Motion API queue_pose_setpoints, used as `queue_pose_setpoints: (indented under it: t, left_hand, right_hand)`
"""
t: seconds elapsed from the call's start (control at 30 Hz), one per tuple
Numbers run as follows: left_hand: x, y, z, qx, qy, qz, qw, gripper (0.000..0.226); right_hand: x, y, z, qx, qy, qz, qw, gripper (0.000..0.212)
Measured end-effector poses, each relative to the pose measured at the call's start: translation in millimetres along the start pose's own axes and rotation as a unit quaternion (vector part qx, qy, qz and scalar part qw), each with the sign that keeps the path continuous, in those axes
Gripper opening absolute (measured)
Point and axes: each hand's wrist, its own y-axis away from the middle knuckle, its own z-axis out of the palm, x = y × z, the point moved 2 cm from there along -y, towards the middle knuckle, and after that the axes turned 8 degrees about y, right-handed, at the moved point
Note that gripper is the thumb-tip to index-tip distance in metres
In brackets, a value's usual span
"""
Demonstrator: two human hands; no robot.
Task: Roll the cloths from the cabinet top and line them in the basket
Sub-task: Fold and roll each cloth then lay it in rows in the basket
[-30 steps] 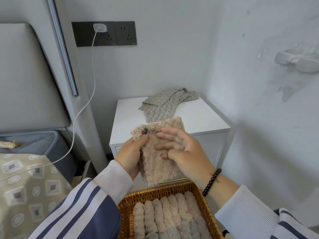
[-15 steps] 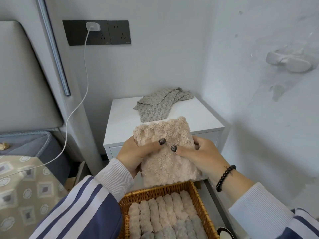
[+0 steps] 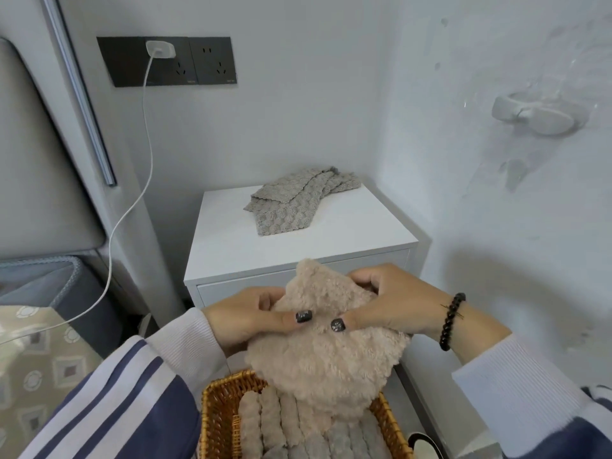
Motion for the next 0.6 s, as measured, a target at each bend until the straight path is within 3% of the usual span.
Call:
queue_pose_setpoints:
  t: [0.1,0.17,0.27,0.33,0.43,0.6]
  left_hand:
    - [-4,2,4,0.018,0.011,-0.001,1.000,0.056]
    - [-1,4,2,0.069,0.060,0.033,0.995,0.042]
    - [8,11,1,0.139,0.156,0.106,0.972,0.033]
    - [12,15,1,0.158,0.200,0.143,0.956,0.035]
    - [12,15,-2,0.182,0.212,0.168,0.945,0.030]
    - [8,16,-5,0.199,0.103,0.139,0.965,0.024]
  right_hand:
    - [-1,0,1,-0.011,-0.018,-0.008,1.000,0.036]
    - [-2,-1,-3,0.028,-0.120,-0.012,0.992,0.040]
    - [2,-4,-5,0.073,-0.373,-0.006,0.925,0.042]
    - [3,-6,3,0.049,-0.447,0.002,0.893,0.050]
    - [5,-9,21,-0.007,-0.440,0.025,0.898,0.075]
    - [7,-7,24,0.037,-0.353,0.054,0.933,0.037]
